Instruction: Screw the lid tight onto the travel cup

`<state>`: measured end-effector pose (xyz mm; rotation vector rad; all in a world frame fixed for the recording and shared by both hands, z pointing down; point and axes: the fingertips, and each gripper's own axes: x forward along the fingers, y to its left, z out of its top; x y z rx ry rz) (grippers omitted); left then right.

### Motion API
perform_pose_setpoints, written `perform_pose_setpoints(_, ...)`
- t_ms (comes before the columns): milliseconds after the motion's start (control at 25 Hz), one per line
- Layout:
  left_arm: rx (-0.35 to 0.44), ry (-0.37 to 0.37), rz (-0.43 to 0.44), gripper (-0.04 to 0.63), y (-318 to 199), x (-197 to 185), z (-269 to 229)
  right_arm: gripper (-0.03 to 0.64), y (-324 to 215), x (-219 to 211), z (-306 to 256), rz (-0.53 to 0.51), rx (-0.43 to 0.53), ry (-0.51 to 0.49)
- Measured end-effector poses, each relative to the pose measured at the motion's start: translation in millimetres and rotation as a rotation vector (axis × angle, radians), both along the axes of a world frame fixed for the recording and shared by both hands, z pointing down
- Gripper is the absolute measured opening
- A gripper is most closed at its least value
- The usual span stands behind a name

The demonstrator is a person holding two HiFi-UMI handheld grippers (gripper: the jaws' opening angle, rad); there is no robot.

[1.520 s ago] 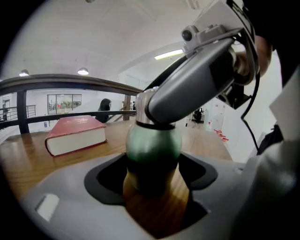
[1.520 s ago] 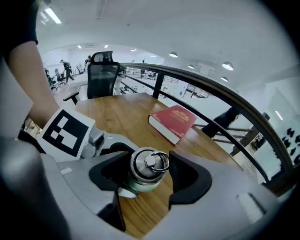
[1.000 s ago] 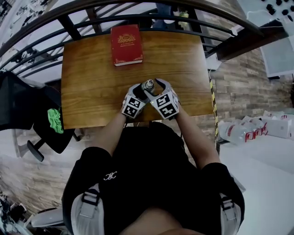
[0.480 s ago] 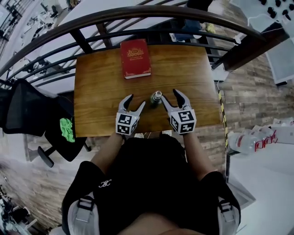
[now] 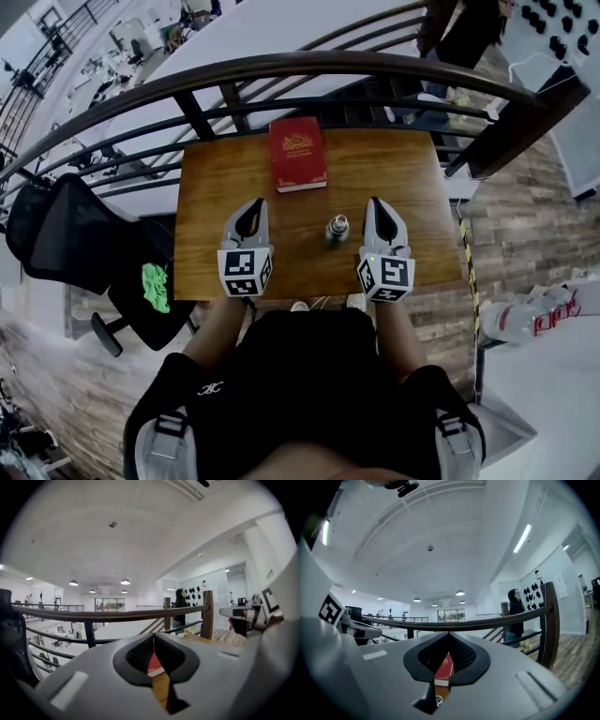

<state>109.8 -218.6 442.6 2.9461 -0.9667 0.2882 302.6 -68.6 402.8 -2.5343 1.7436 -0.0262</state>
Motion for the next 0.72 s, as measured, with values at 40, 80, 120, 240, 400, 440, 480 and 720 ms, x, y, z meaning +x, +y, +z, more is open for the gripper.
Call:
perform_pose_setpoints(40, 0.01, 0.005, -0.009, 0.055, -2, -4, -10, 0.003, 0, -1, -7, 0.006, 0.012, 0.011)
perform_pose_setpoints(80, 0.019, 0.013, -0.016, 0.054, -3, -8, -18, 0.003, 1, -3, -12, 0.015, 0.015, 0.022)
perform_pose_setpoints(120, 0.028, 0.02, -0.021, 0.054, -4, -11, -26, 0.003, 2, -4, -16, 0.027, 0.014, 0.032)
perform_pose_setpoints(240, 0.066, 0.032, -0.036, 0.054, -5, -21, -46, 0.002, 3, -8, -25, 0.045, 0.016, 0.051)
perform_pose_setpoints(400, 0.1, 0.043, -0.029, 0.054, 1, -25, -61, 0.002, 1, -11, -27, 0.04, 0.012, 0.038)
perform_pose_setpoints(440, 0.101, 0.046, -0.024, 0.054, 3, -26, -62, 0.002, 1, -13, -27, 0.038, 0.012, 0.035)
perform_pose_setpoints(480, 0.1, 0.048, -0.021, 0.054, 5, -26, -62, 0.002, 1, -14, -28, 0.034, 0.011, 0.034)
perform_pose_setpoints(720, 0.068, 0.057, -0.008, 0.054, 8, -25, -58, 0.003, -2, -24, -30, 0.02, 0.005, 0.048)
